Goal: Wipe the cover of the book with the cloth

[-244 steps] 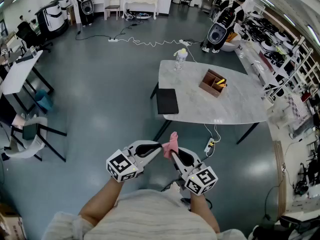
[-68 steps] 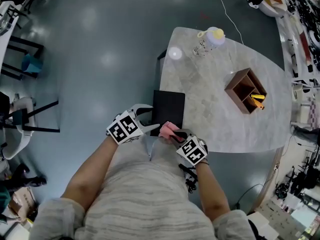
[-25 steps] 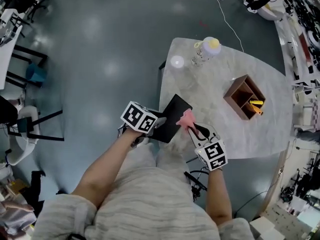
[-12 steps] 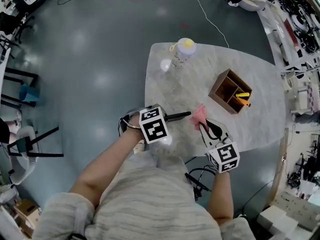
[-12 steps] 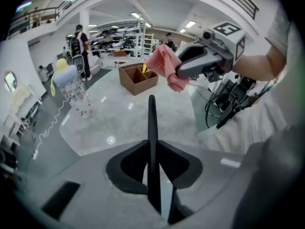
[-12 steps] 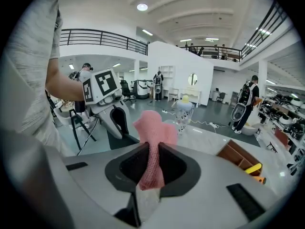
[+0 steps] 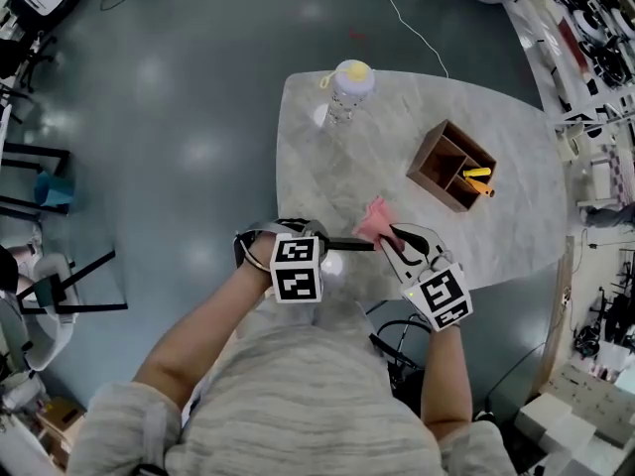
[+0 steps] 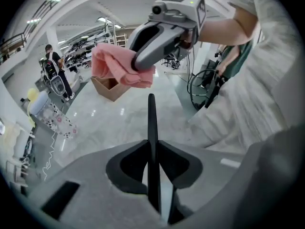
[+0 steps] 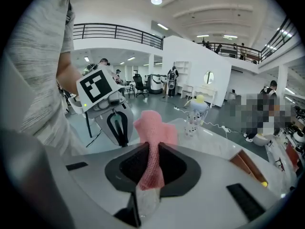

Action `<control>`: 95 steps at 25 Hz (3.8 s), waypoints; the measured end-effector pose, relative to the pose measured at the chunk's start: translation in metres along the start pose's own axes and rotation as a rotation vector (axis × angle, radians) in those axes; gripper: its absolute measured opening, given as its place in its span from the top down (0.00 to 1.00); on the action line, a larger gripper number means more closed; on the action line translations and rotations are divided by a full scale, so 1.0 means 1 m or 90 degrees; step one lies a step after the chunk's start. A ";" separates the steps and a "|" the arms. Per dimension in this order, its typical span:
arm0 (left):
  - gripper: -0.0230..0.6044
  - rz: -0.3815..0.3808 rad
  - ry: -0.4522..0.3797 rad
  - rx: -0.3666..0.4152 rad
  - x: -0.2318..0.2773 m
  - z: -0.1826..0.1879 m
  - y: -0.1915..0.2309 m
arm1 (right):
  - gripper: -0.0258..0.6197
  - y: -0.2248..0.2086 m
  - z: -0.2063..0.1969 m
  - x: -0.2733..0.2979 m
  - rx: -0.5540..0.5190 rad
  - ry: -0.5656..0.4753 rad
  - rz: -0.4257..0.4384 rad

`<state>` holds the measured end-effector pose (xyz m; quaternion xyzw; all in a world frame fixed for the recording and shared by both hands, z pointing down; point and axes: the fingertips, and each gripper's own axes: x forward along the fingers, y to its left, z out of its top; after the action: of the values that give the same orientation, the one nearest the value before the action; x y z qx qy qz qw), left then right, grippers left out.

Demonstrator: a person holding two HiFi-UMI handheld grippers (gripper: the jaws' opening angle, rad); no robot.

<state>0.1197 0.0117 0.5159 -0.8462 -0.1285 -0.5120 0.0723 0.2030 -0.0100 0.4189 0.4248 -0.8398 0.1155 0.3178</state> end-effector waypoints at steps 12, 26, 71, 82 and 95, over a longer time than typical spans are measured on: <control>0.84 0.029 -0.031 0.008 -0.002 0.000 -0.015 | 0.87 0.044 0.000 0.022 0.003 0.040 0.115; 0.83 0.009 -0.080 -0.001 0.006 0.000 -0.069 | 0.87 0.051 -0.023 0.016 0.039 0.054 0.055; 0.82 0.096 -0.070 -0.016 0.027 -0.005 -0.101 | 0.87 0.117 -0.101 0.099 0.017 0.256 0.454; 0.82 0.098 -0.073 -0.020 0.025 -0.004 -0.099 | 0.87 0.147 -0.076 0.103 0.027 0.229 0.560; 0.82 0.093 -0.075 -0.017 0.023 -0.003 -0.100 | 0.87 0.105 -0.106 0.167 0.017 0.291 0.414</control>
<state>0.0983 0.1098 0.5365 -0.8827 -0.0637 -0.4568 0.0902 0.0934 -0.0038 0.6144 0.1041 -0.8365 0.3128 0.4376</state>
